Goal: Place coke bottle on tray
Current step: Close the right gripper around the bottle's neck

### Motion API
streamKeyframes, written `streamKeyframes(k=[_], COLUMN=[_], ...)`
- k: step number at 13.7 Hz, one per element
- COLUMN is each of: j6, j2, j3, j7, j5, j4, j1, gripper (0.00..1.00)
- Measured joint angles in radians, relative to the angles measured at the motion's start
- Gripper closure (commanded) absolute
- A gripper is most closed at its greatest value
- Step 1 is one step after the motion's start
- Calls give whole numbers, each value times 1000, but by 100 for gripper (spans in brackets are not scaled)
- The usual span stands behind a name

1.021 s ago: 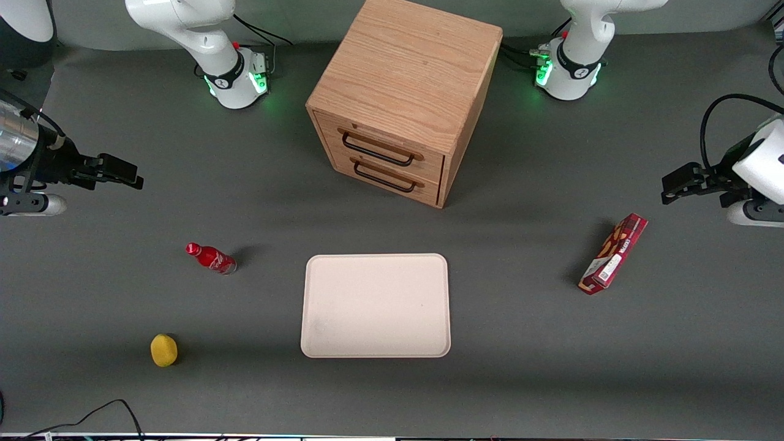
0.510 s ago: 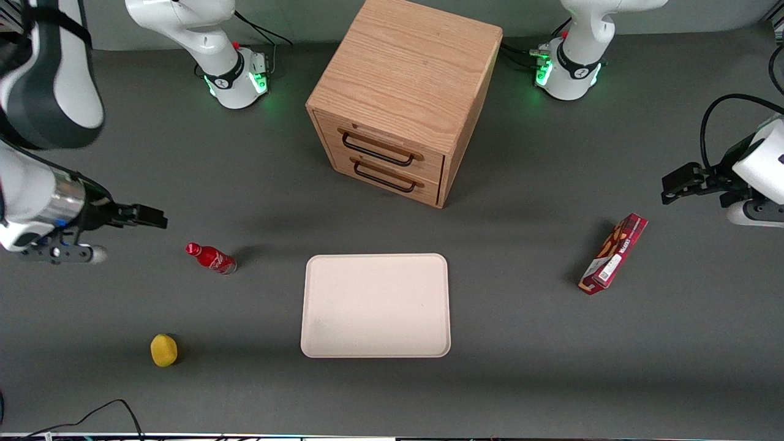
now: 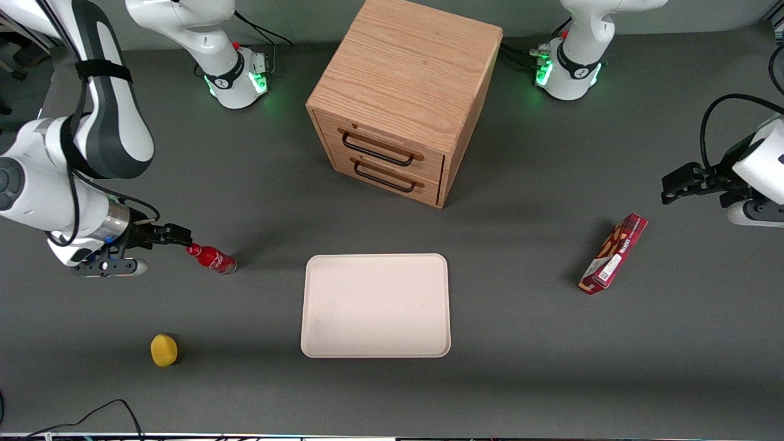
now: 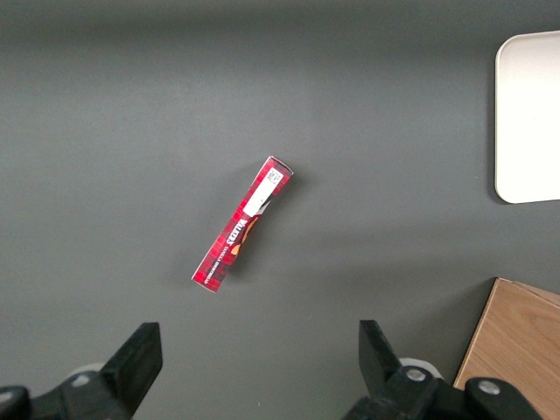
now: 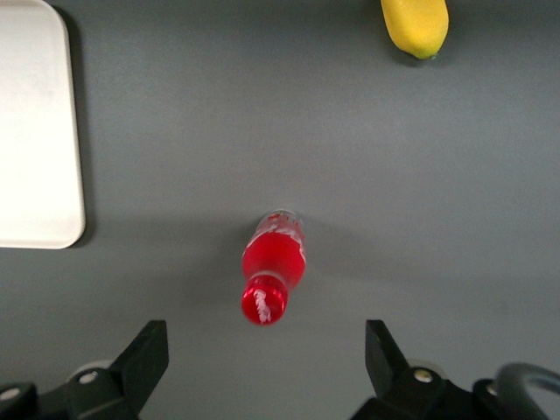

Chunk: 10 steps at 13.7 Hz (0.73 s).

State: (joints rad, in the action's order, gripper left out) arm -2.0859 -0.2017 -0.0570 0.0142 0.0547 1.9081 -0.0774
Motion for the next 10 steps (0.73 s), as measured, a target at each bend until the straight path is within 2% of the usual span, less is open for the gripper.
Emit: streamKeyframes(k=[4,6,7,10], j6=[-153,-183,-191,-203], j2=[0,1,2,9], j3=[0,0,0,0], j7=[11,11,12,13], j5=[-1,-1,-1,-1], j4=[119,152,161,180], j1=[4,4,4,4], gripper=[1,7,13,57])
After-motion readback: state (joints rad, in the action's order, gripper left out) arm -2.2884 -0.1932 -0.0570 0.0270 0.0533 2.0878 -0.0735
